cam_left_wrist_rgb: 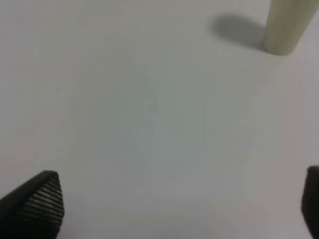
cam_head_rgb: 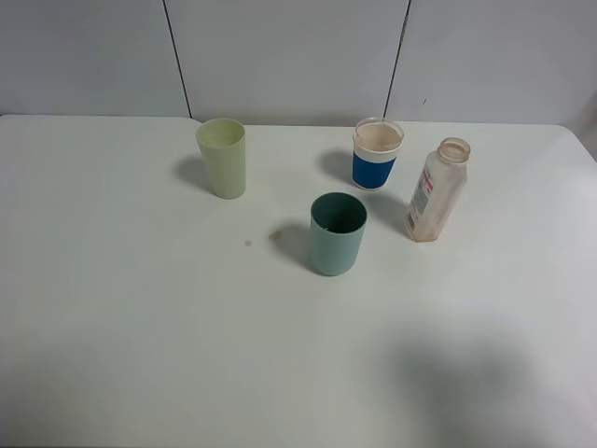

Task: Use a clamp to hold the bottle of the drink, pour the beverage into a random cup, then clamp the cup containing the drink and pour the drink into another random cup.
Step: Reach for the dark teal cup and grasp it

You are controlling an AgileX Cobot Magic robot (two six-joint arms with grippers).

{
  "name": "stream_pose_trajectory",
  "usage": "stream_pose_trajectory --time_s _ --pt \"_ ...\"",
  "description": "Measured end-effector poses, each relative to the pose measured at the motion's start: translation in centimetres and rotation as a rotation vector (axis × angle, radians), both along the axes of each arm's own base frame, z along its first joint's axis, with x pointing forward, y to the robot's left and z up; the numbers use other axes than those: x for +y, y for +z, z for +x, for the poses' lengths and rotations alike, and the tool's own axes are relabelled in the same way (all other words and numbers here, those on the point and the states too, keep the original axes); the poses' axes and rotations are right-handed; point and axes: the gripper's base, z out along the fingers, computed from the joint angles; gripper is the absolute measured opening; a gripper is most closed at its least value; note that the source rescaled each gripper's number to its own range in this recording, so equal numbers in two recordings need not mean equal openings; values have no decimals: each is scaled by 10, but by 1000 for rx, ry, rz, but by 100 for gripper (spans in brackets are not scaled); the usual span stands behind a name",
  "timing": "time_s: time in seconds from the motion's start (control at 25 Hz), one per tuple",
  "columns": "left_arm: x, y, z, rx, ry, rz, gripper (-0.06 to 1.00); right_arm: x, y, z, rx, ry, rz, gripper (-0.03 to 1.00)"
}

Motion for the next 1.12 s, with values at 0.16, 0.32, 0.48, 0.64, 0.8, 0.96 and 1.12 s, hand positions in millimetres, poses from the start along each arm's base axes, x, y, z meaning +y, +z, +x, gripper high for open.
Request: stream_pose_trajectory --time_s 0.16,0.32,0.48,0.64,0.8,0.96,1.12 --pt "0 0 0 0 0 0 89 0 0 0 0 0 0 100" --pt "0 0 0 0 0 0 89 0 0 0 0 0 0 100" --pt "0 0 0 0 0 0 89 0 0 0 0 0 0 100" --pt "0 0 0 0 0 0 89 0 0 0 0 0 0 100" --pt "0 0 0 0 0 0 89 0 0 0 0 0 0 100" --pt "0 0 0 0 0 0 89 0 0 0 0 0 0 100" --pt "0 0 0 0 4 -7 96 0 0 0 0 0 0 100"
